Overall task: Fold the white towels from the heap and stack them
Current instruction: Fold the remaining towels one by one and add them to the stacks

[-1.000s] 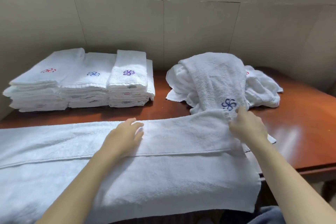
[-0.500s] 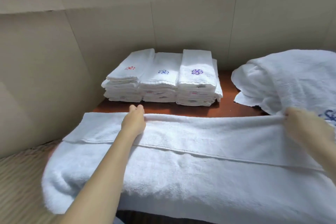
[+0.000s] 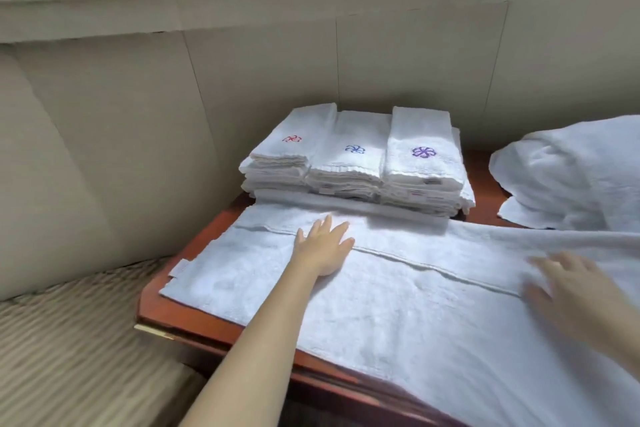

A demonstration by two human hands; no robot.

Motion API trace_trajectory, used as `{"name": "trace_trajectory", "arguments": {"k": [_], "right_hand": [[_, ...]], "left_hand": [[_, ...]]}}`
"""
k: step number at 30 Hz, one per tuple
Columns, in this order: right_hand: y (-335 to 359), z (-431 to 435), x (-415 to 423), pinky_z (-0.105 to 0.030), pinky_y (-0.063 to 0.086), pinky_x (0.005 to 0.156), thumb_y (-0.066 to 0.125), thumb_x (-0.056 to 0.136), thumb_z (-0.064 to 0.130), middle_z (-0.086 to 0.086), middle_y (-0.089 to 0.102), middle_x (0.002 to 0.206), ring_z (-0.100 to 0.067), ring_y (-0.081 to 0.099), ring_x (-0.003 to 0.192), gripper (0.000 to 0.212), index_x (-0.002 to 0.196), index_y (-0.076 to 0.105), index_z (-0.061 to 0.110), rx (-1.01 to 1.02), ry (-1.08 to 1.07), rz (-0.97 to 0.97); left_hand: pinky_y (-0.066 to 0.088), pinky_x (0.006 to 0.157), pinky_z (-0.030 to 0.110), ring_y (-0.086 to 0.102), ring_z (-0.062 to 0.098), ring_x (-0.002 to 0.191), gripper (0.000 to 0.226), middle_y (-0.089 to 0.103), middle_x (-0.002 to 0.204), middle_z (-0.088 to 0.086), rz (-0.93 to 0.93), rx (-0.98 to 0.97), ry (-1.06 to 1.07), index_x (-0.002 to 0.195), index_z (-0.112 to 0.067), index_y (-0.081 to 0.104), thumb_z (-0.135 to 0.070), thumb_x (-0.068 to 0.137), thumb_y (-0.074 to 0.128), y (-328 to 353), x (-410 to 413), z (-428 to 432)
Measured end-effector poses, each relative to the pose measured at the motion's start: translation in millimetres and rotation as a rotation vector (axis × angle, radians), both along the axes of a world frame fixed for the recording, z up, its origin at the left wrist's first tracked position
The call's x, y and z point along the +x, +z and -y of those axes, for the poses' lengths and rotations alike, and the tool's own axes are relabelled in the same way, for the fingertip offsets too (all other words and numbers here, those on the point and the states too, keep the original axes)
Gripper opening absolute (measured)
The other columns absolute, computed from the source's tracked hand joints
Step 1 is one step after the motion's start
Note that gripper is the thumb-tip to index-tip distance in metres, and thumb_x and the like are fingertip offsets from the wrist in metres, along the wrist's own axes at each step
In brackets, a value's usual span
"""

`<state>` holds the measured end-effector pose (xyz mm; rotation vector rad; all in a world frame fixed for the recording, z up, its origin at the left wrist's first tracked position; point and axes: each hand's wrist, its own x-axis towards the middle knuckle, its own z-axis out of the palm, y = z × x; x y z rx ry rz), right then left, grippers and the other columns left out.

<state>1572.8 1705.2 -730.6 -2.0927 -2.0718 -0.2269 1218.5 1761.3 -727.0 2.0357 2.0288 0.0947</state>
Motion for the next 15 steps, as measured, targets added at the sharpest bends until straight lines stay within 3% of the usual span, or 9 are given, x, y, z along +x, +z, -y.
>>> {"name": "trace_trajectory", "arguments": {"k": [3,6,8,10,11,12,13,14,15], "right_hand": [[-0.2,22.6,-44.6,-0.036,0.041,0.103,0.028,0.097,0.051,-0.005,0.051,0.137,-0.027,0.049,0.126,0.050,0.135,0.050,0.027,-0.137,0.313,0.133],[3.7,48.8,-60.6,-0.034,0.030,0.111,-0.002,0.089,0.066,0.008,0.034,0.147,-0.021,0.034,0.138,0.072,0.141,0.038,0.036,-0.202,0.501,0.080],[3.1,64.2,-68.4,-0.028,0.004,0.117,-0.021,0.068,0.080,0.021,0.000,0.149,-0.011,0.001,0.145,0.088,0.145,0.007,0.049,-0.314,0.605,0.133],[8.8,80.4,-75.2,-0.023,-0.014,0.113,-0.014,0.062,0.090,0.023,-0.020,0.147,-0.007,-0.021,0.142,0.084,0.139,-0.013,0.057,-0.385,0.655,0.060],[13.8,88.1,-79.5,-0.021,-0.009,0.114,-0.003,0.065,0.092,0.019,-0.012,0.152,-0.012,-0.014,0.144,0.083,0.140,-0.007,0.057,-0.395,0.701,0.077],[17.4,94.6,-82.0,-0.019,0.010,0.115,0.008,0.071,0.091,0.012,0.010,0.156,-0.019,0.009,0.146,0.082,0.143,0.012,0.053,-0.321,0.734,0.115],[20.7,99.7,-85.3,-0.020,0.036,0.105,0.018,0.075,0.088,0.005,0.039,0.147,-0.022,0.039,0.136,0.080,0.139,0.039,0.045,-0.228,0.750,0.131],[24.2,102.8,-88.9,-0.024,0.052,0.087,0.028,0.074,0.085,0.003,0.059,0.130,-0.019,0.059,0.118,0.077,0.127,0.058,0.038,-0.152,0.762,0.128],[23.1,103.3,-91.2,-0.025,0.057,0.075,0.038,0.071,0.083,0.005,0.067,0.117,-0.016,0.067,0.104,0.073,0.115,0.068,0.033,-0.097,0.802,0.090]], "left_hand": [[-0.006,0.115,0.054,-0.009,0.019,0.148,0.056,-0.008,0.161,-0.001,0.000,0.005,0.040,0.151,-0.038,0.008,-0.055,0.099,0.018,-5.4,-4.6,9.9],[-0.006,0.114,0.055,-0.011,0.018,0.147,0.058,-0.010,0.161,-0.003,-0.007,0.004,0.071,0.151,-0.039,0.005,-0.059,0.098,0.017,-7.5,-16.0,19.2],[-0.006,0.115,0.054,-0.012,0.017,0.147,0.059,-0.011,0.160,-0.002,-0.014,-0.003,0.067,0.151,-0.039,0.003,-0.058,0.098,0.016,-6.4,-22.6,27.1],[-0.006,0.116,0.053,-0.011,0.017,0.147,0.059,-0.011,0.160,-0.002,-0.017,-0.004,0.041,0.152,-0.039,0.003,-0.058,0.098,0.018,-4.1,-28.2,36.7],[-0.005,0.116,0.052,-0.011,0.018,0.147,0.060,-0.011,0.160,-0.001,-0.017,-0.010,0.017,0.152,-0.038,0.004,-0.058,0.098,0.019,-2.0,-30.5,42.4],[-0.005,0.117,0.051,-0.010,0.018,0.148,0.061,-0.011,0.160,0.000,-0.022,-0.016,-0.015,0.152,-0.038,0.005,-0.059,0.098,0.021,0.1,-32.8,48.8],[-0.004,0.117,0.051,-0.009,0.018,0.148,0.062,-0.010,0.161,0.000,-0.026,-0.023,-0.053,0.152,-0.037,0.006,-0.060,0.097,0.022,2.0,-34.3,55.8],[-0.004,0.118,0.050,-0.009,0.018,0.148,0.063,-0.009,0.161,-0.001,-0.027,-0.031,-0.093,0.152,-0.038,0.007,-0.061,0.096,0.024,3.0,-35.1,63.6],[-0.005,0.118,0.049,-0.009,0.017,0.148,0.064,-0.008,0.161,-0.002,-0.022,-0.040,-0.134,0.152,-0.039,0.007,-0.063,0.095,0.025,3.3,-34.6,72.0]]}}
